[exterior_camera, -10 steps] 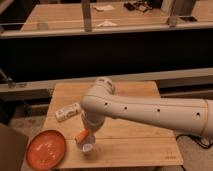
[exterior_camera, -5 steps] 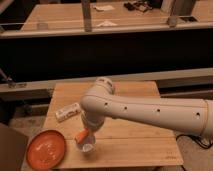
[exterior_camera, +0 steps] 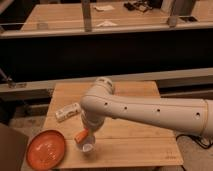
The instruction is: Place the pepper in the ceramic cup
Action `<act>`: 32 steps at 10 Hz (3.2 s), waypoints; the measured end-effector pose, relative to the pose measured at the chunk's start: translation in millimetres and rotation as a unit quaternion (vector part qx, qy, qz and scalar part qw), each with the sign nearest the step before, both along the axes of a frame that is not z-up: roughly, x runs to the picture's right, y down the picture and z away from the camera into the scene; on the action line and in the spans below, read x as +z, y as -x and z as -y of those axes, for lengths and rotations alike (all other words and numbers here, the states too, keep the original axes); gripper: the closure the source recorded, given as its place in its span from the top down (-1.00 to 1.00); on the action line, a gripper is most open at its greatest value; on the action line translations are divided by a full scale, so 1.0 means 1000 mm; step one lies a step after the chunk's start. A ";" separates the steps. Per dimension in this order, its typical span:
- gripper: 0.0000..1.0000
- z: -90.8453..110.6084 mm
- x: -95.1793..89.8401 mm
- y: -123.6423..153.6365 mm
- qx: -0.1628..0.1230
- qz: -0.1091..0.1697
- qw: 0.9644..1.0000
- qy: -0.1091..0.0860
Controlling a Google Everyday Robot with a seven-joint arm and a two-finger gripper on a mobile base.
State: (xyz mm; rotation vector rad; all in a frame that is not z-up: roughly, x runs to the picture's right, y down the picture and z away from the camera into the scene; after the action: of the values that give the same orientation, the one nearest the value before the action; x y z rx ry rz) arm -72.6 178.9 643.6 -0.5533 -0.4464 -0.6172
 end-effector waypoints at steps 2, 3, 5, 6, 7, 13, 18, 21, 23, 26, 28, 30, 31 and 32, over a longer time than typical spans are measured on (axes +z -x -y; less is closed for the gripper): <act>-0.48 0.000 0.000 0.000 0.000 0.000 1.000 0.000; -0.48 0.000 0.000 0.000 0.000 0.000 1.000 0.000; -0.48 0.000 0.000 0.001 0.000 0.000 1.000 0.000; -0.48 -0.001 0.000 0.001 0.000 0.000 1.000 0.000; -0.48 -0.001 0.000 0.001 0.001 0.000 1.000 0.000; -0.59 -0.001 0.001 0.001 0.001 0.000 1.000 0.000; -0.59 -0.001 0.001 0.001 0.002 -0.001 1.000 0.000; -0.59 -0.002 0.001 0.001 0.002 -0.001 1.000 0.000; -0.72 -0.002 0.001 0.001 0.002 -0.001 1.000 0.000; -0.51 -0.002 0.002 0.002 0.002 -0.001 1.000 0.000; -0.51 -0.002 0.002 0.002 0.002 -0.001 1.000 0.000; -0.42 -0.002 0.002 0.002 0.002 0.000 1.000 0.000; -0.30 -0.002 0.002 0.003 0.003 0.000 1.000 0.000; -0.16 -0.002 0.002 0.003 0.003 0.000 1.000 0.000</act>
State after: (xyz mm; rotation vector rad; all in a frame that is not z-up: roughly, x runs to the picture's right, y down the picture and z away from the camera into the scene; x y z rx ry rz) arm -75.4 180.6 645.5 -0.5524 -0.4479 -0.6118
